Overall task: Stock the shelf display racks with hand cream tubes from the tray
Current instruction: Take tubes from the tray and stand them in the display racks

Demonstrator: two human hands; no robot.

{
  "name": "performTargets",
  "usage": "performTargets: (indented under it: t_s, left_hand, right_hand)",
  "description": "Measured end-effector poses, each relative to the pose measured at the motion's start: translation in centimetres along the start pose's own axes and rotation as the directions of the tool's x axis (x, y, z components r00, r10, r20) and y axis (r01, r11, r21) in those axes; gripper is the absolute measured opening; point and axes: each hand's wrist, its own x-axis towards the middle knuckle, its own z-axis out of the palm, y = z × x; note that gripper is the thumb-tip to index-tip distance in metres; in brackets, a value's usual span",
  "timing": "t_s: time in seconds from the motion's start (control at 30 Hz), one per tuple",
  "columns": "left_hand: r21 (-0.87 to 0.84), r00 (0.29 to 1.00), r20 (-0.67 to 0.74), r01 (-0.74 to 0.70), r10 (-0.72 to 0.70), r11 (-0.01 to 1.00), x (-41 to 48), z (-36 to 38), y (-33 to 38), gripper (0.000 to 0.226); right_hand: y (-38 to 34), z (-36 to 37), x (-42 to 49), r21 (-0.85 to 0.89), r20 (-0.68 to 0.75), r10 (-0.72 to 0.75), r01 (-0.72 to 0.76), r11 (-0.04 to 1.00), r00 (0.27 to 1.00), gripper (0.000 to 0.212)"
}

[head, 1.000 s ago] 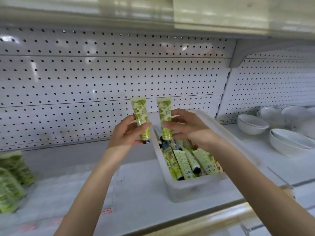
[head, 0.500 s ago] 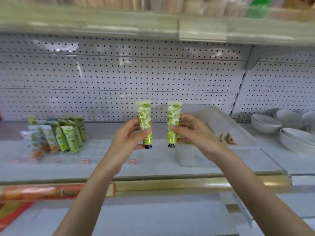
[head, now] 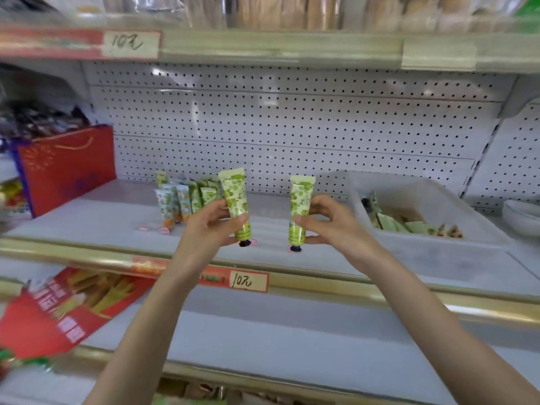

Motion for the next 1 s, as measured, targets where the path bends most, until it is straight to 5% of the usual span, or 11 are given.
performTargets:
  t_s: [0.23, 0.53, 1.0]
  left_hand:
    - [0.004, 0.995, -0.075, -0.062, 0.062, 0.998, 4.1, -6.6, -0.5, 0.028]
    - [0.151, 0.997, 0.070, -0.038, 0.028, 0.988, 11.0, -16.4, -2.5, 0.035]
    - [0.115, 0.983, 0.162, -0.106, 0.087, 0.988, 14.5, -22.8, -5.4, 0.027]
  right_hand:
    - [-0.7, 5.5, 4.3, -0.067, 0.001, -0.032, 0.032, 0.997, 0.999, 0.027]
    - [0.9, 15.1, 11.2, -0.112, -0.121, -0.044, 0.031, 0.993, 0.992, 0.029]
    - [7.5, 24.1, 15.4, -0.267, -0.393, -0.165, 0.059, 0.962, 0.905, 0.022]
